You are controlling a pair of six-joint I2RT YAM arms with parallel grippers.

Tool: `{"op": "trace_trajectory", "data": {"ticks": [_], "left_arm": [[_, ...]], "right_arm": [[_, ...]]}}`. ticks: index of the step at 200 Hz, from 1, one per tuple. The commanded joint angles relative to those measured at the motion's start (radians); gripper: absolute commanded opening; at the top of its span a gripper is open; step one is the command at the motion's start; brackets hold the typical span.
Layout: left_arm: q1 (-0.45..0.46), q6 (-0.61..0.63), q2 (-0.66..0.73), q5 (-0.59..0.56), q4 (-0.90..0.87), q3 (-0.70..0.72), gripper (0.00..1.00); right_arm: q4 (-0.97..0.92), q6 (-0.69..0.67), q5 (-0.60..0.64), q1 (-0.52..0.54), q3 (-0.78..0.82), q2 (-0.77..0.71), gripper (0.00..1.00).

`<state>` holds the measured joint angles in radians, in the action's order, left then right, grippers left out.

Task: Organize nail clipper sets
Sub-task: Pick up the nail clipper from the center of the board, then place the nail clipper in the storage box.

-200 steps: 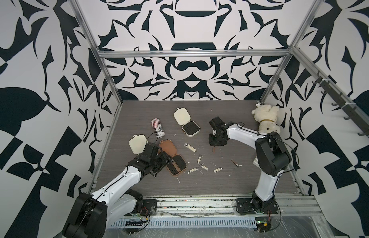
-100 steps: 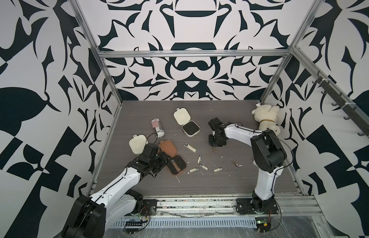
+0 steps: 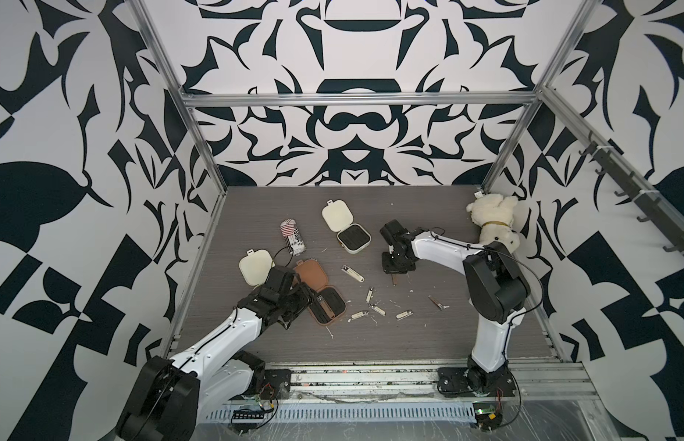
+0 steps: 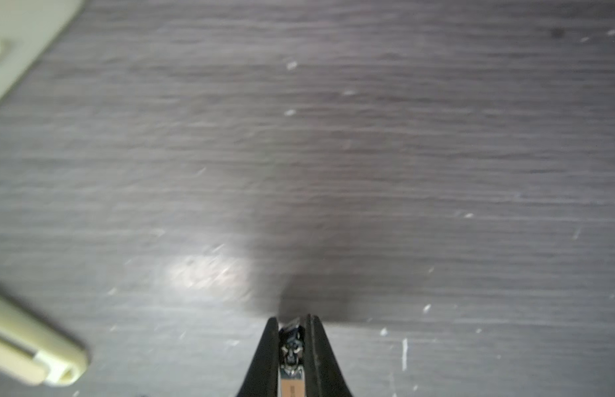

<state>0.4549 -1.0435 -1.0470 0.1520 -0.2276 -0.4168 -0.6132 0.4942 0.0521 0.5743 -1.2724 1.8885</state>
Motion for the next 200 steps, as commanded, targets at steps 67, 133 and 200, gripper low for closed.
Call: {"op": "trace_trajectory", "data": {"ticks": [67,133,200], "left_arm": [[0.001,0.023,-0.032,-0.006,0.005,0.035,0.55],[0.002,0.018,-0.022,-0.02,0.004,0.067,0.52],[0.001,0.015,-0.028,-0.024,0.012,0.078,0.5]], "right_arm": [[-0.002,0.018,0.045,0.328,-0.217,0.008,0.09],[0.037,0.016,0.017,0.439,-0.329,0.157,0.08],[0.057,0.018,0.014,0.461,-0.327,0.172,0.08]]}}
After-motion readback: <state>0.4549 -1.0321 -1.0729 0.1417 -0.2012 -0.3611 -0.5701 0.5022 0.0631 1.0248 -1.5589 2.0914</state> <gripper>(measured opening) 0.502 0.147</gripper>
